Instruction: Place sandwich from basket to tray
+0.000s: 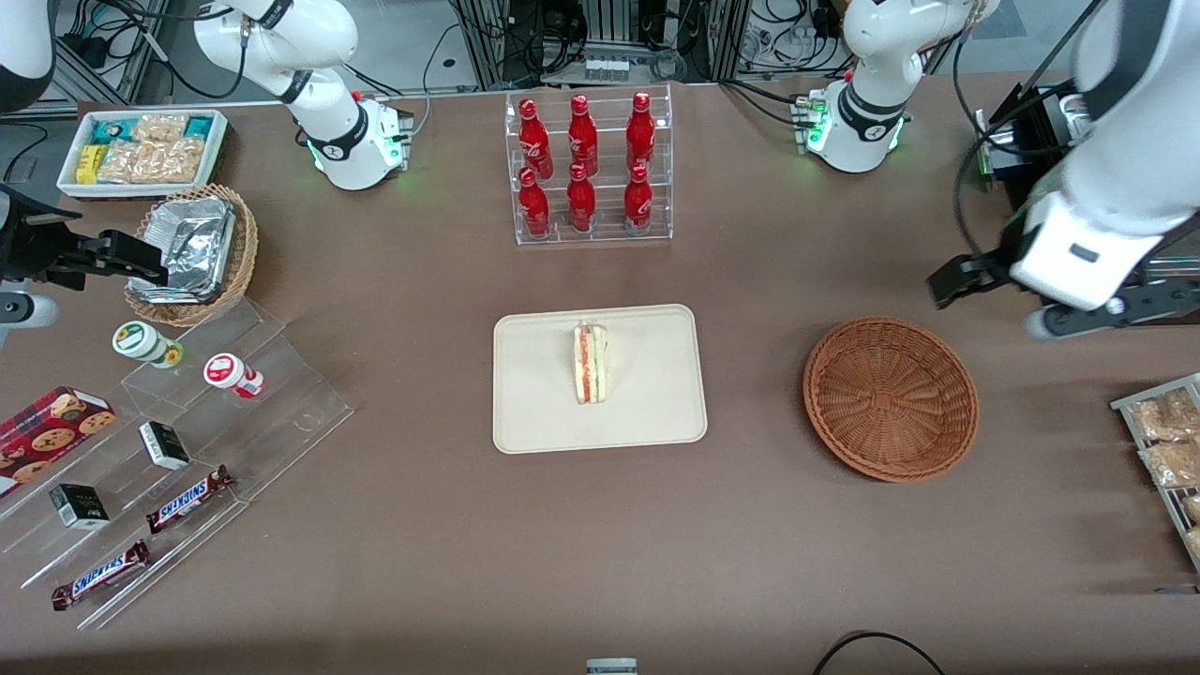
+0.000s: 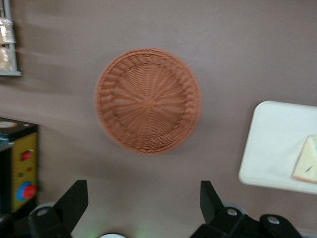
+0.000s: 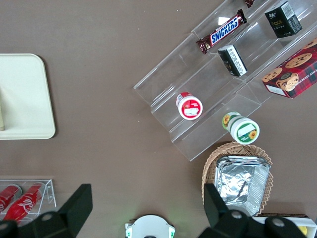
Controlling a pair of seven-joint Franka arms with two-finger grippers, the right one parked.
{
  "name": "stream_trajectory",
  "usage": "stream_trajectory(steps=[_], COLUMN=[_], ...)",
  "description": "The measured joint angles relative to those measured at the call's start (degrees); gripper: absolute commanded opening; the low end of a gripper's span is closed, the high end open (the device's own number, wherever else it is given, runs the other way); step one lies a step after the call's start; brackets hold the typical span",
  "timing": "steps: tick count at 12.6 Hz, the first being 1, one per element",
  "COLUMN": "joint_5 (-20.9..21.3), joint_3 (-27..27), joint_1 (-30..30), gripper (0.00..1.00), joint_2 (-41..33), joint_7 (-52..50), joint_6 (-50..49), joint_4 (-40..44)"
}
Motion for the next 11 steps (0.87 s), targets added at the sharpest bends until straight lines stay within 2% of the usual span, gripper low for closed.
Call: stream_trajectory(steps=[2,4,7,9,11], joint_5=[-1.99,-4.49,-5.42,-5.51,-5.53], joint_3=[2.09,9.19,24.25,31.31,35.88], joint_1=[2.57,0.14,-11.12,-17.78,-22.94], gripper=[1.0,1.0,1.0,1.0,1.0], joint_2=[-2.12,-4.57,-8.72,-10.96,-11.72], joint_7=[6.8,12.73,17.66,18.29,18.38], joint_6=[-1.33,-1.34,-0.4,1.4,2.44], joint_4=[-0.33,-2.27,-6.52,-9.23,-10.41])
